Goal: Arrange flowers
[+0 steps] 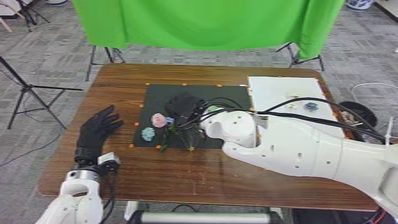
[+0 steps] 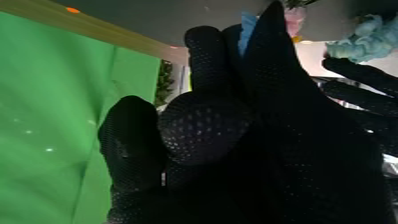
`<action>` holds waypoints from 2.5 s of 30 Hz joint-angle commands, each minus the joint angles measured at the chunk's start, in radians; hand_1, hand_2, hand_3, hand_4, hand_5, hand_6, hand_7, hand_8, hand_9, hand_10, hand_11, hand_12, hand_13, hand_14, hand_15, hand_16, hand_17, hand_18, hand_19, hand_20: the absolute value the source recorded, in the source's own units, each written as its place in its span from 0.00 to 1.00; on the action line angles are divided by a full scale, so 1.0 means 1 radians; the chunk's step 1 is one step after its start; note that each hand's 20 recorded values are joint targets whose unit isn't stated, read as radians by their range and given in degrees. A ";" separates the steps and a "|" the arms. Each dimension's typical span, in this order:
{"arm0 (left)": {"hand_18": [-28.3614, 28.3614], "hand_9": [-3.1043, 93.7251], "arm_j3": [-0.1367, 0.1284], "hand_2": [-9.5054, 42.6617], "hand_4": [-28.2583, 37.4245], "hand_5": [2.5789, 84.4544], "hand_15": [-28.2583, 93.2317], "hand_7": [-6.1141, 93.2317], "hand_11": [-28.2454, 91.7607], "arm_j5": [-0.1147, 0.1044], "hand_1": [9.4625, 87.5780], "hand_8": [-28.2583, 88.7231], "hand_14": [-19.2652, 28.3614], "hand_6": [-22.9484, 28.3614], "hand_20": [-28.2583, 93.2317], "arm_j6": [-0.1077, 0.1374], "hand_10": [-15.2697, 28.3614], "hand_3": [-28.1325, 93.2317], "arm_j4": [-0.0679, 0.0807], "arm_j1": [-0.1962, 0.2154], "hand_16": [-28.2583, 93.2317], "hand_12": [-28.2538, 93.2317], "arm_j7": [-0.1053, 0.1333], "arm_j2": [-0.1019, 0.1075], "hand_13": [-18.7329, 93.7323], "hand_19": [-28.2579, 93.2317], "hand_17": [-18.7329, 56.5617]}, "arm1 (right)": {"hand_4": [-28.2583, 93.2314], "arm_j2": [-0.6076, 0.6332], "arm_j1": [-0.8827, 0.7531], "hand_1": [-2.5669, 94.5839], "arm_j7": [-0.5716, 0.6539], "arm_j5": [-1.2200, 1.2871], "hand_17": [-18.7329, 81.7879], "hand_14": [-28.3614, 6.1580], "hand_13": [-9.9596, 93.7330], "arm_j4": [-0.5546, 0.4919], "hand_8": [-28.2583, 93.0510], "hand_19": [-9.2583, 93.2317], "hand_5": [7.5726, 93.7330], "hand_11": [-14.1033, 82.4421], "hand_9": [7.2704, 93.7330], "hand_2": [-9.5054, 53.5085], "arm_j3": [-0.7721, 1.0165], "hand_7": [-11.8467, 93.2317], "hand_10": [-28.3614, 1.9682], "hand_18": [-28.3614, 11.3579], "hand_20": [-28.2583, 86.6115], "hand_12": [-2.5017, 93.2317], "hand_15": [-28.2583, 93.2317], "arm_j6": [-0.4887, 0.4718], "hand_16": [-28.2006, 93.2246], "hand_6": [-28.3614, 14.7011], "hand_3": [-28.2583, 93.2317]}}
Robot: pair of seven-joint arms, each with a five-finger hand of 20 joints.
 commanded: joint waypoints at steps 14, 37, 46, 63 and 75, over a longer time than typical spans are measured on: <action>0.77 0.49 0.015 0.17 0.00 0.51 0.48 0.21 0.38 -0.003 0.08 0.17 0.76 0.44 0.40 -0.017 0.64 0.82 0.019 0.011 0.24 0.33 -0.026 -0.005 0.50 0.32 0.33 | 0.07 0.000 0.030 0.57 0.033 0.011 0.82 0.81 0.96 0.000 0.23 1.00 0.67 0.27 0.72 0.06 0.033 0.35 0.60 0.39 0.74 0.19 0.77 -0.072 0.46 0.71 0.76; 0.77 0.49 0.008 0.17 0.00 0.50 0.48 0.21 0.38 -0.004 0.08 0.17 0.76 0.44 0.40 -0.011 0.64 0.82 0.015 0.017 0.24 0.33 -0.024 -0.003 0.50 0.32 0.33 | 0.10 0.177 0.069 0.42 0.111 0.073 0.77 0.75 0.92 -0.113 0.14 1.00 0.57 0.25 0.63 0.05 0.234 0.31 0.54 0.37 0.70 0.19 0.75 -0.123 0.45 0.71 0.80; 0.77 0.49 -0.007 0.16 0.00 0.50 0.48 0.21 0.38 -0.003 0.08 0.17 0.76 0.44 0.40 -0.003 0.64 0.82 -0.002 0.047 0.24 0.33 -0.032 -0.004 0.50 0.32 0.33 | 0.10 0.353 -0.189 0.20 0.356 0.229 0.73 0.64 0.89 -0.218 0.18 1.00 0.44 0.22 0.52 0.00 0.696 0.19 0.37 0.28 0.66 0.18 0.73 -0.266 0.44 0.60 0.75; 0.77 0.49 0.009 0.15 0.00 0.50 0.48 0.21 0.38 0.004 0.10 0.17 0.76 0.44 0.40 -0.009 0.64 0.82 -0.003 0.039 0.24 0.32 -0.030 0.002 0.50 0.32 0.33 | 0.10 0.410 -0.277 0.30 0.503 0.289 0.78 0.68 0.94 -0.152 0.19 1.00 0.56 0.29 0.74 0.00 0.737 0.22 0.36 0.32 0.69 0.23 0.73 -0.358 0.46 0.62 0.73; 0.77 0.49 0.011 0.14 0.00 0.50 0.48 0.21 0.39 0.001 0.10 0.17 0.76 0.44 0.40 -0.006 0.64 0.82 -0.004 0.043 0.24 0.32 -0.028 -0.003 0.50 0.32 0.33 | 0.09 0.383 -0.300 0.38 0.562 0.282 0.84 0.76 0.98 -0.071 0.17 1.00 0.67 0.32 0.87 0.00 0.692 0.26 0.43 0.40 0.70 0.23 0.71 -0.354 0.47 0.67 0.76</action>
